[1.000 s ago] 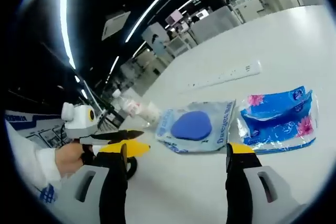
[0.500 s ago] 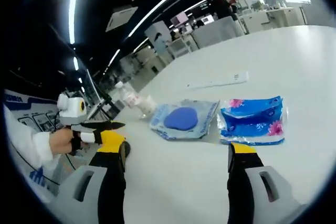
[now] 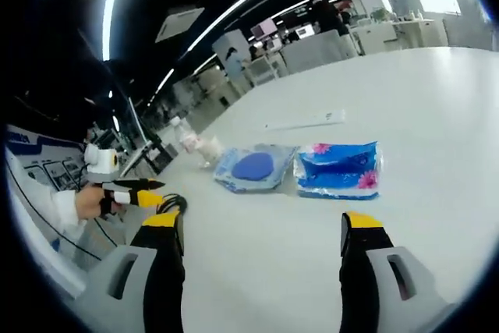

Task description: Arrange the tabletop items into an orderly group along one side of the table until the central work area is clear of visible clutter.

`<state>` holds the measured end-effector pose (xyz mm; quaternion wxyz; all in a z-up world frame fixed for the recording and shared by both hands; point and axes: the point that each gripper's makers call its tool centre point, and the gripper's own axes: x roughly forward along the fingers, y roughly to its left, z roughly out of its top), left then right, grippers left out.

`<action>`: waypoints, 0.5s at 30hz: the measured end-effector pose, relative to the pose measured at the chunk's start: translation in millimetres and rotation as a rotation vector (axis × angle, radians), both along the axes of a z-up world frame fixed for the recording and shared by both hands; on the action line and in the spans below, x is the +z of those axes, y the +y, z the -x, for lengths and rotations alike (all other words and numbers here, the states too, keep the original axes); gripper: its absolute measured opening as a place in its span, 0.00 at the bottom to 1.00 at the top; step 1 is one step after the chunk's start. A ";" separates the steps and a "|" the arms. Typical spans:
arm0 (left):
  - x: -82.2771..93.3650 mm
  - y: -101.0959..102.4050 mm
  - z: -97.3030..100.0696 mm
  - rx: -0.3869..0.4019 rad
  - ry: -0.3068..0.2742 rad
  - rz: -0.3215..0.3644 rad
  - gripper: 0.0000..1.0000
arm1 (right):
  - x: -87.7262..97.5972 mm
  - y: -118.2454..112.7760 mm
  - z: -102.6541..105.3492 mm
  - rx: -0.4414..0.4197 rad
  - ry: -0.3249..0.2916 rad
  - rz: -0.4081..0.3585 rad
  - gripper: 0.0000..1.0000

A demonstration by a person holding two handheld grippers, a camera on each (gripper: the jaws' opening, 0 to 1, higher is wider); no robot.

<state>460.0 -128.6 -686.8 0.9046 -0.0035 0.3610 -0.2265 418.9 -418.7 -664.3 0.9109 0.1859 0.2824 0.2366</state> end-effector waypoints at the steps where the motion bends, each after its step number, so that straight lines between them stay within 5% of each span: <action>1: -0.2 2.8 2.4 0.003 -0.001 -0.006 0.85 | 0.0 -3.5 1.6 -0.009 0.004 -0.004 0.82; 15: -1.6 25.6 20.6 0.032 0.016 -0.019 0.83 | -10.7 -32.2 21.0 -0.092 0.051 -0.016 0.80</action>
